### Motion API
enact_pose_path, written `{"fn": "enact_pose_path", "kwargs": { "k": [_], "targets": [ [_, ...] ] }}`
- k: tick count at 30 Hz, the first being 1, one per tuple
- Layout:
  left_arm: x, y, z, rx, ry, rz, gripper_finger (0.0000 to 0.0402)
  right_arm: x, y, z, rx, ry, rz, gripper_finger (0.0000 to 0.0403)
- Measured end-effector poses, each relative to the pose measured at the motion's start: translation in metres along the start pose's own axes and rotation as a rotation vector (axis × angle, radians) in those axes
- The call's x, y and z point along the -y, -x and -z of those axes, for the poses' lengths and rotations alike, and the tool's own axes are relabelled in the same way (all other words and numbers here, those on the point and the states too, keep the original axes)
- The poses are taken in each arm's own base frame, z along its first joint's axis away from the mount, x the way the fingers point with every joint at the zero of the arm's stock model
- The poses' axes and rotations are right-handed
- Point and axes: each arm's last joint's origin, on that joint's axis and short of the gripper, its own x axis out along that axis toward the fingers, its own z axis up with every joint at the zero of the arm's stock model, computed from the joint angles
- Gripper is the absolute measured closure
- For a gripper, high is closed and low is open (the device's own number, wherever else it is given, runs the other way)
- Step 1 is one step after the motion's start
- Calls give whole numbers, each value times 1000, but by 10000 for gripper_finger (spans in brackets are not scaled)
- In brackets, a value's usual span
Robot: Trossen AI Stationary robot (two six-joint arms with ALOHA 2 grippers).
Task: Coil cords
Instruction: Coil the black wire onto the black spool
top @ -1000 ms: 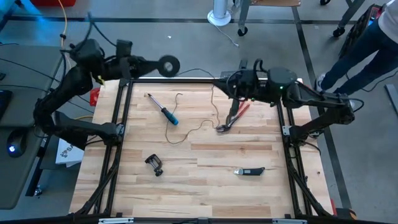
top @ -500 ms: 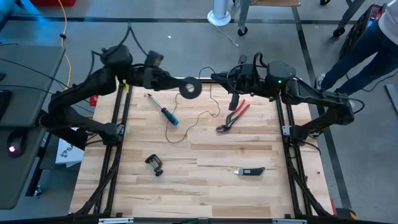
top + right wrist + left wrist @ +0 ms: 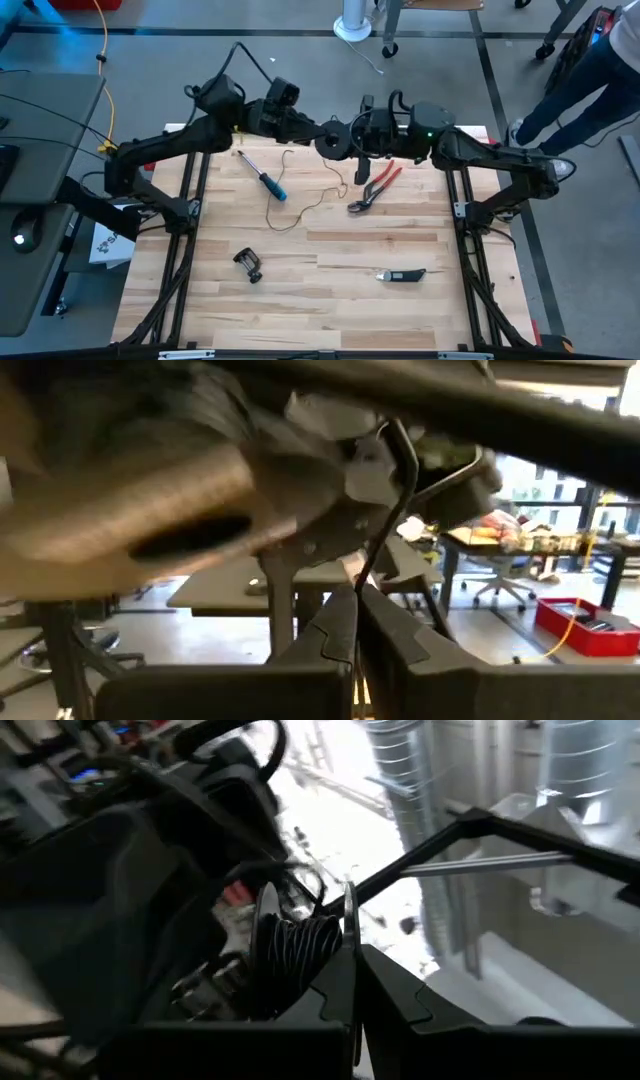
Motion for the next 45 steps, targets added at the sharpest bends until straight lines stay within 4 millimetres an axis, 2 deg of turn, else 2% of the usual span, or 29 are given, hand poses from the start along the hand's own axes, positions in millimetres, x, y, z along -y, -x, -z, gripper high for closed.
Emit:
{"fn": "enact_pose_path", "kwargs": {
  "k": [6, 10, 15, 24, 28, 37, 41, 45],
  "targets": [
    [-14, -11, -5, 35, -9, 109, 401, -1, -13, 1, 102, -58, -45, 403],
    [-18, -10, -13, 96, -82, 142, 400, -1, -14, 0, 114, -83, -65, 403],
    [-4, 12, -33, 189, -325, 112, 400, -4, -14, 2, 95, -121, -122, 403],
    [18, 47, -55, 267, -558, 49, 400, -3, -13, 2, 78, -161, -112, 403],
    [26, 58, -57, 213, -705, -7, 399, -3, -13, 5, 41, -192, -126, 403],
    [34, 77, -47, 95, -780, -207, 399, -1, -13, 15, -52, -217, -105, 401],
    [40, 78, -40, 102, -787, -246, 400, 3, -13, 27, -161, -195, -82, 362],
    [49, 73, -36, 136, -809, -206, 400, 5, -14, 38, -245, -137, -44, 279]
  ]
}}
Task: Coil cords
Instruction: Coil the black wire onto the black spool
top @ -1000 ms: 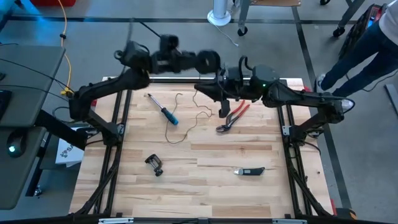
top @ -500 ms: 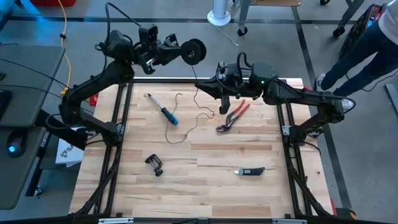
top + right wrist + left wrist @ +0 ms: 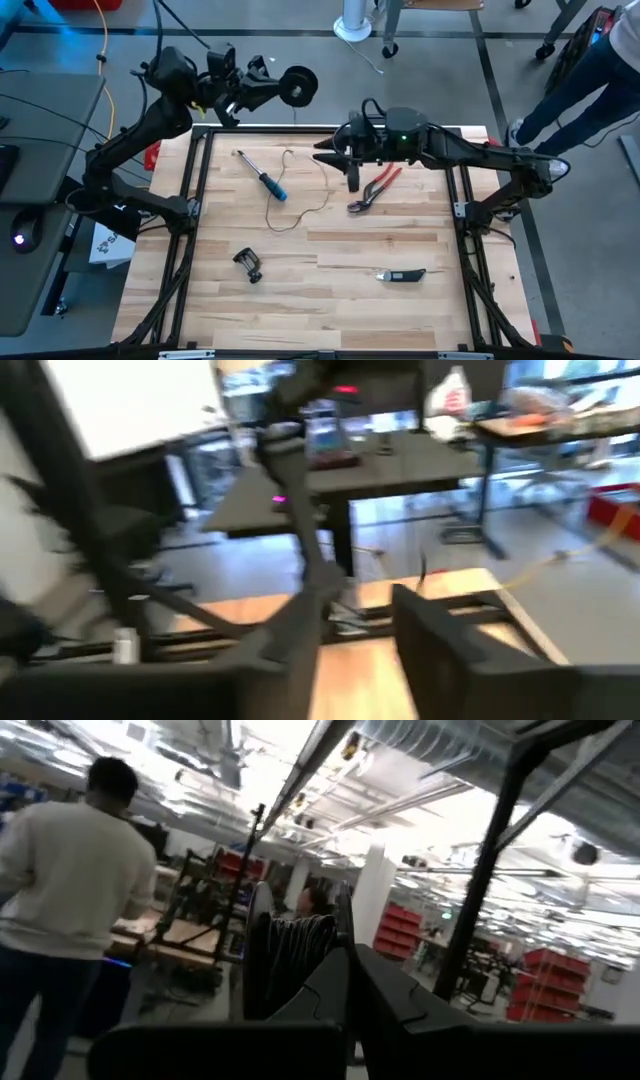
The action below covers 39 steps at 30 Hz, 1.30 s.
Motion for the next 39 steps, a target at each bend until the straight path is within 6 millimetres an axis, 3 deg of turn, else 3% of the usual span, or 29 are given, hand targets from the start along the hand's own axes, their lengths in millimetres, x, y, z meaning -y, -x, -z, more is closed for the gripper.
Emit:
{"fn": "enact_pose_path", "kwargs": {
  "k": [4, 7, 16, 20, 33, 35, 39],
  "targets": [
    [5, -4, 0, 36, -9, -2, 400, 0, -8, 5, -5, 65, 100, 191],
    [9, -6, 0, 56, -14, 10, 400, 1, -16, 10, -11, 99, 157, 152],
    [12, -8, 2, 74, -10, -3, 401, 6, -44, 25, 11, 90, 165, 140],
    [12, -8, 2, 72, -18, -4, 401, 7, -51, 33, -23, 96, 168, 174],
    [12, -8, 2, 70, 1, -1, 401, 9, -54, 33, 2, 87, 212, 390],
    [12, -8, 2, 70, 1, -1, 401, 9, -54, 33, 3, 86, 212, 394],
    [12, -8, 2, 68, 5, 1, 401, 9, -54, 32, 18, 49, 213, 360]
  ]
}}
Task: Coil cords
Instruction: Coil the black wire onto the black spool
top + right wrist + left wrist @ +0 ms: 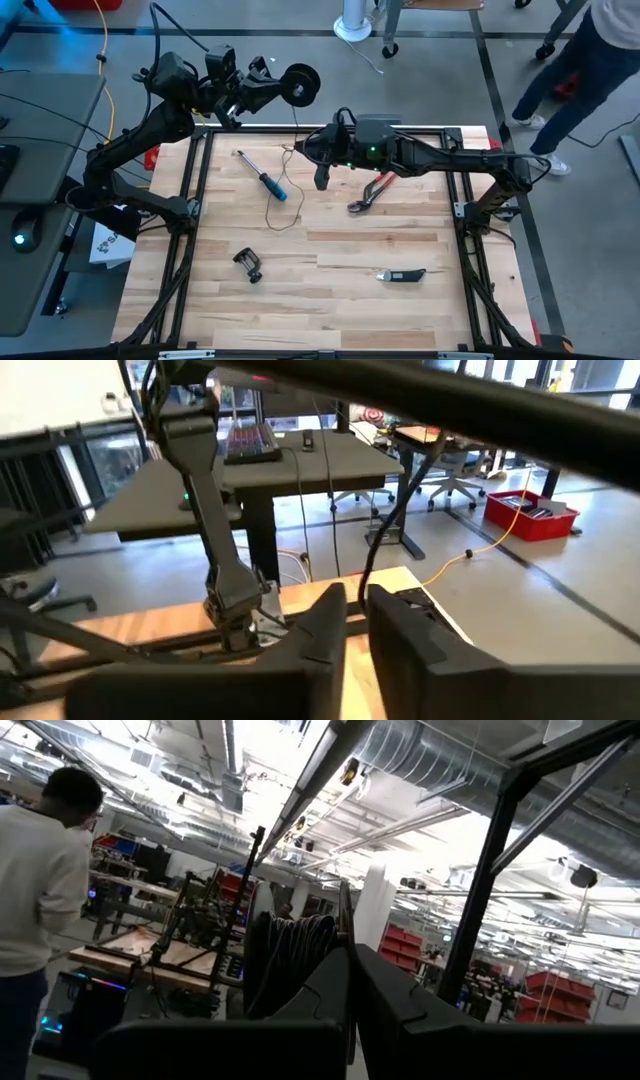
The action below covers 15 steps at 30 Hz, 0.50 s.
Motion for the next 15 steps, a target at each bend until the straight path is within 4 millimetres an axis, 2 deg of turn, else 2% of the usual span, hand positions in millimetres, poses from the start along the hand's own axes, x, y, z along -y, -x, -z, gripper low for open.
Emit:
{"fn": "enact_pose_path", "kwargs": {
  "k": [9, 12, 15],
  "targets": [
    [0, 0, 0, -1, 9, 0, 401, 1, 0, 0, -2, 21, 5, 261],
    [0, 0, 0, -1, 8, 0, 401, 1, 0, 0, -5, 20, 5, 260],
    [0, 0, 0, 0, 8, -2, 401, 1, 0, 1, -12, 22, 5, 288]
  ]
}}
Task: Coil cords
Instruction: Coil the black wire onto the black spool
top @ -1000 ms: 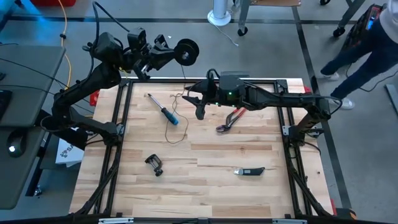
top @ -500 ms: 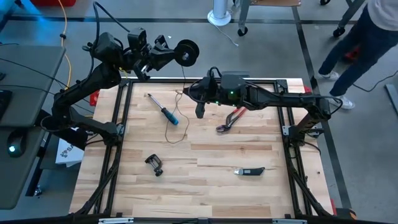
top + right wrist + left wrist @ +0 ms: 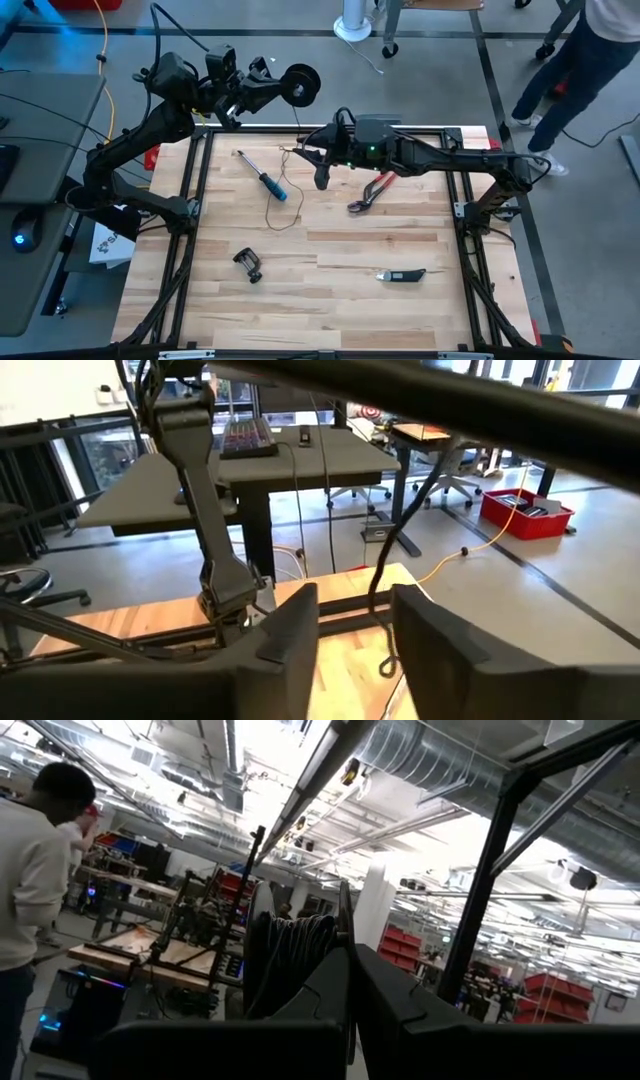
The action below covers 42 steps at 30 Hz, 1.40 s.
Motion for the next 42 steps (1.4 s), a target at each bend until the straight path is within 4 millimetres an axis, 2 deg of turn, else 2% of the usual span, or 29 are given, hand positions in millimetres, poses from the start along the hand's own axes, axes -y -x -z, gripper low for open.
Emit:
{"fn": "enact_pose_path", "kwargs": {
  "k": [4, 10, 15, 18, 21, 24, 32, 37, 42],
  "targets": [
    [0, 0, 0, 1, 9, -1, 401, 0, -2, 1, 6, 0, 22, 331],
    [0, 0, 0, 0, 16, -1, 401, 0, -7, 8, -24, 25, 23, 348],
    [0, 0, 0, 3, 14, 0, 401, -1, -7, 10, -49, 28, 20, 396],
    [0, 0, 0, 4, 13, -2, 401, -5, -2, 7, -50, 27, 8, 400],
    [0, 4, -3, 5, -5, -9, 401, -11, 7, 4, -74, 26, -11, 402],
    [4, 15, -9, -13, -19, -44, 401, -16, 20, 1, -123, 19, -38, 402],
    [15, 54, -13, -145, 1, -264, 401, -29, 68, -28, -82, -7, -137, 402],
    [24, 64, -21, -94, -68, -339, 401, -33, 86, -40, -37, -29, -172, 403],
    [25, 69, -16, -145, -1, -370, 401, -31, 101, -49, -2, -27, -180, 403]
  ]
}}
